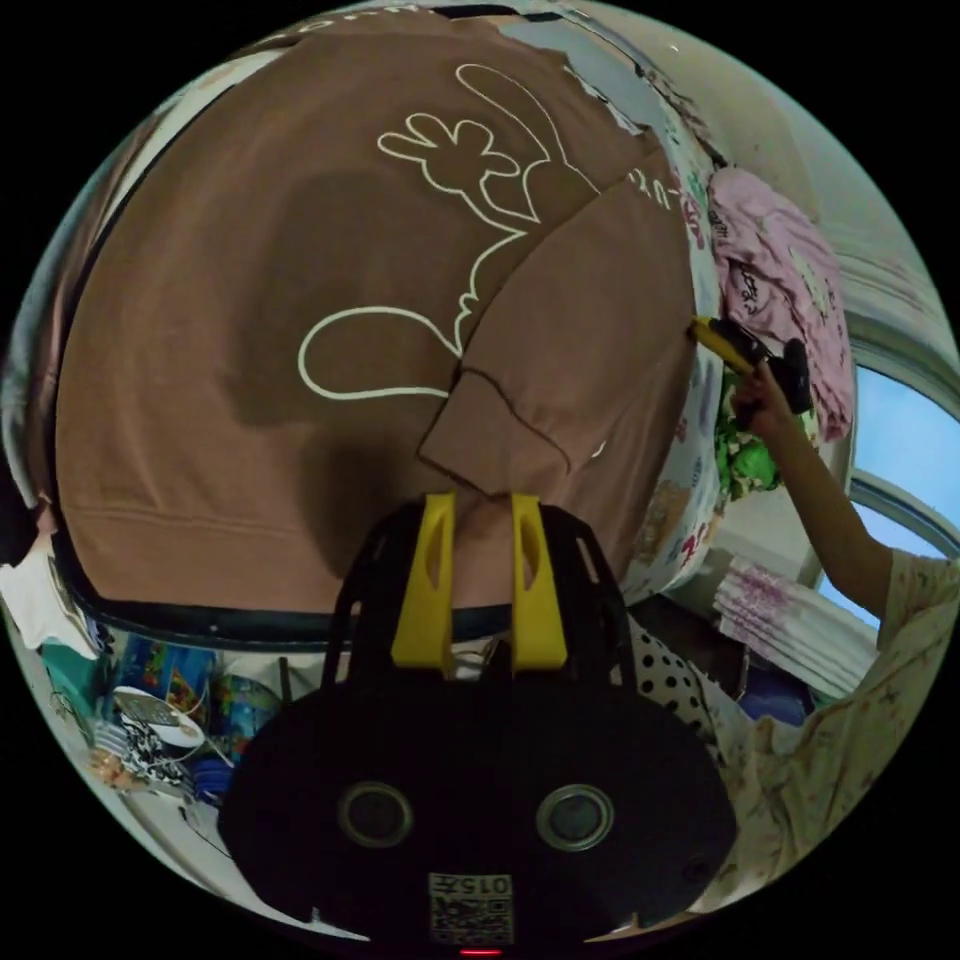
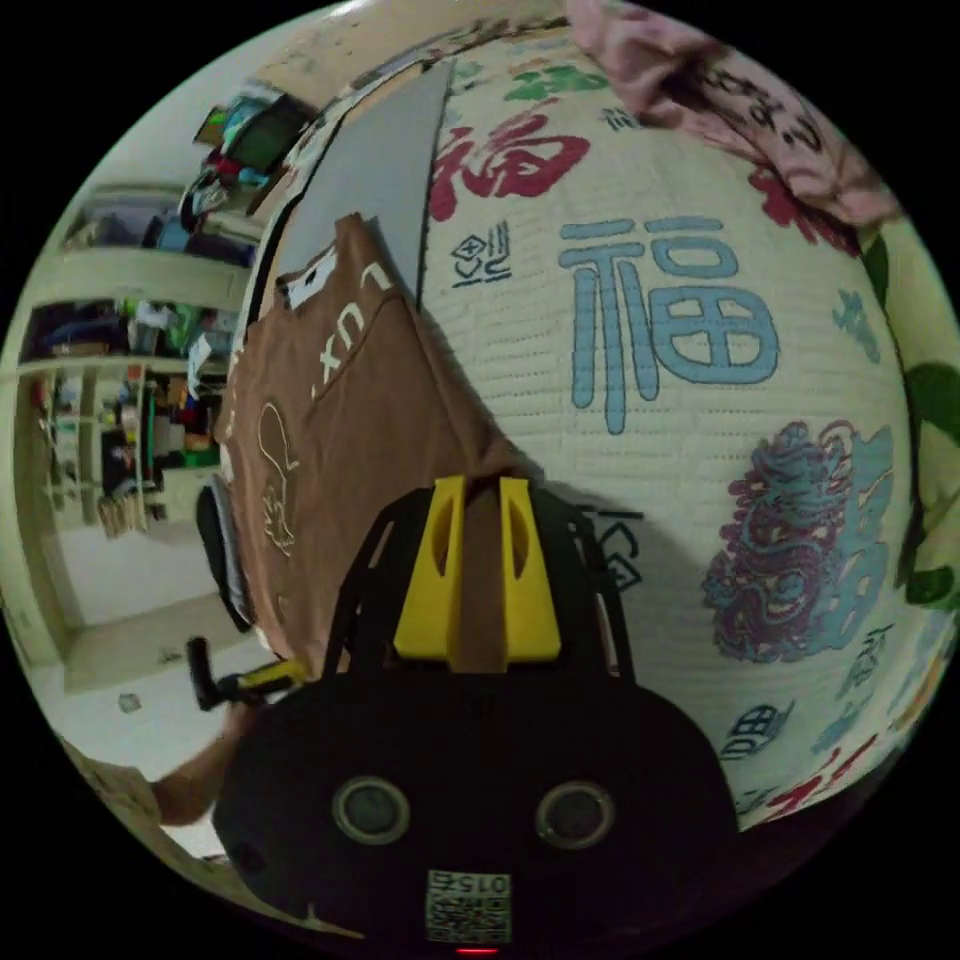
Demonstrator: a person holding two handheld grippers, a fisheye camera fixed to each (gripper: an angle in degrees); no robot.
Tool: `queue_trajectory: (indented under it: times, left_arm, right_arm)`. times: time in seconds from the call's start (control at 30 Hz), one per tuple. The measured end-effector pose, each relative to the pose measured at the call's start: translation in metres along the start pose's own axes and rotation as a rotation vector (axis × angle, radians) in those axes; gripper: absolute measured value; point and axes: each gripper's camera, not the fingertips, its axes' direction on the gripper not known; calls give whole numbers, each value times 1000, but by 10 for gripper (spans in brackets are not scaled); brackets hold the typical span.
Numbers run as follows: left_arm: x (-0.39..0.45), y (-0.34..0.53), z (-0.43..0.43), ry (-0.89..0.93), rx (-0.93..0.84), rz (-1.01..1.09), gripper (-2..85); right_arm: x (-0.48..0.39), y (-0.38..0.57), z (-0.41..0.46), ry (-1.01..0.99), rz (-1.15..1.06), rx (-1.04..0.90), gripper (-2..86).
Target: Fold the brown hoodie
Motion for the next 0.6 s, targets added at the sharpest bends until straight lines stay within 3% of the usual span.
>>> queue_trajectory:
  times: [0.1, 0.27, 0.43, 0.6]
  left_arm:
    - [2, 4, -7, -69, 61, 13, 80]
    - [30, -13, -10, -171, 234, 130, 43]
    - [52, -54, 46, -204, 169, 231, 11]
    - [44, -70, 103, -309, 114, 260, -4]
  right_arm:
    - [-21, 60, 16, 122, -238, 0, 64]
    - [-80, 193, 92, 58, -677, -158, 47]
    - [-118, 282, 176, -3, -867, -273, 10]
    - [-99, 343, 263, 167, -880, -439, -2]
